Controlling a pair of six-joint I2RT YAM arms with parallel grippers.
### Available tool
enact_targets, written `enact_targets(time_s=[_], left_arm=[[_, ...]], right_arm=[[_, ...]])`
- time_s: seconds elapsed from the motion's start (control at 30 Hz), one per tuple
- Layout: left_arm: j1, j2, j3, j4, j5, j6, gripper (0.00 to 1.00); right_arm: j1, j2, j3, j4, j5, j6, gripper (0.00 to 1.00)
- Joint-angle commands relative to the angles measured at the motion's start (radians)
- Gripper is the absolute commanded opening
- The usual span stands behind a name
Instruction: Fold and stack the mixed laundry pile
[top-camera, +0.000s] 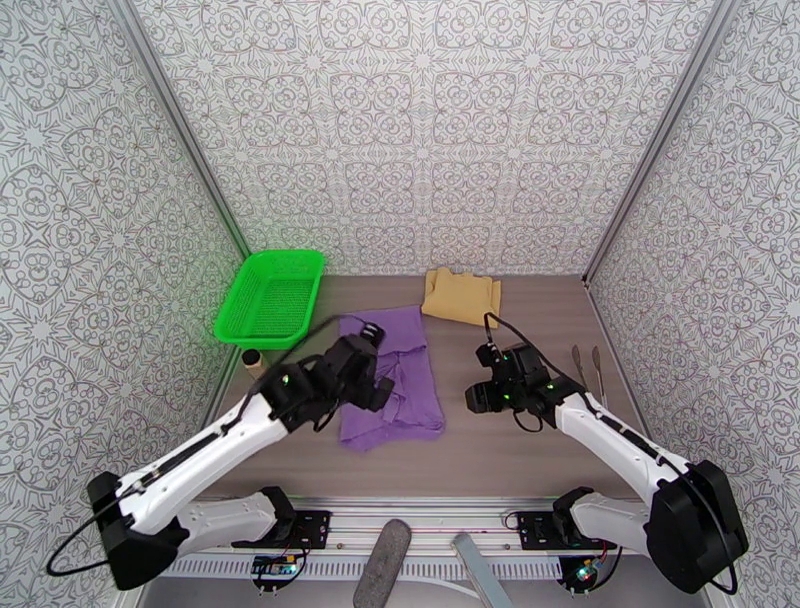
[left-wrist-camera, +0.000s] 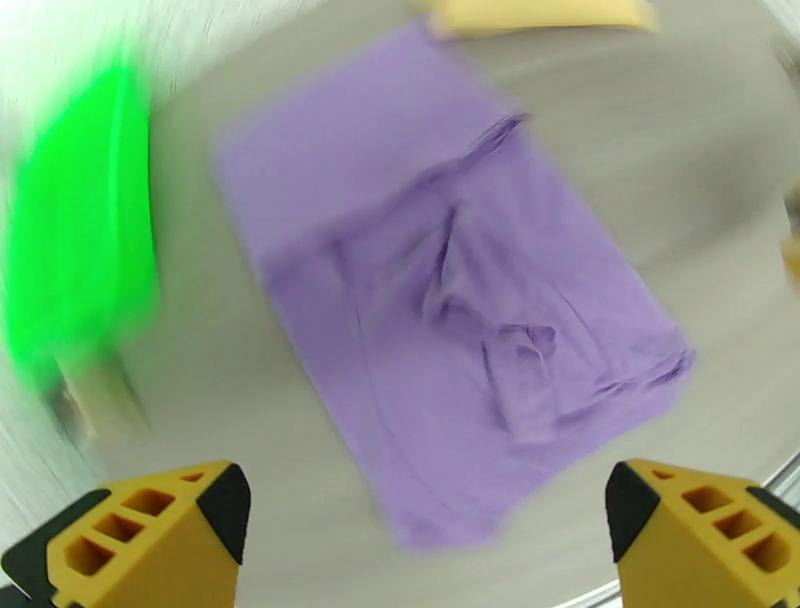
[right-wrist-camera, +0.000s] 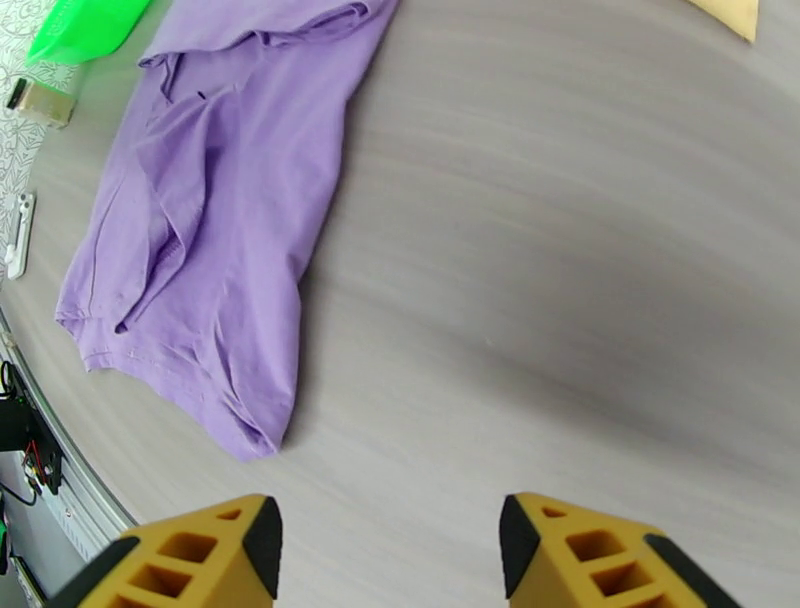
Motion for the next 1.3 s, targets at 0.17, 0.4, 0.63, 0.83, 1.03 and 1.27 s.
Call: enact_targets(time_s=[0.17, 0.4, 0.63, 0.83, 1.03, 1.27], left_arm=[[0.037, -0.098, -0.268, 0.108, 0.013, 0.781, 0.88], [-0.184, -0.118, -0.38, -0.162, 0.013, 0.69, 0.92], [-0.217, -0.107, -0.462, -0.083, 0.091, 0.69, 0.92], [-0.089, -0.053, -0.519, 0.079, 0.174, 0.76, 0.92], [0.008, -0.016, -0.561, 0.223, 0.211, 0.815, 0.92], [0.063, 0.018, -0.619, 0.323, 0.233, 0.854, 0.92]], right_arm=[[0.007, -0.03, -0.016, 0.057, -0.021, -0.04, 0.63], [0.007, -0.008, -0.015, 0.066, -0.011, -0.051, 0.64], [0.007, 0.014, -0.011, 0.06, -0.013, -0.051, 0.64], [0.007, 0.006, -0.012, 0.048, 0.002, -0.05, 0.64], [0.007, 0.005, -0.01, 0.037, 0.007, -0.045, 0.64], [0.007, -0.008, -0.008, 0.022, 0.013, -0.037, 0.64]])
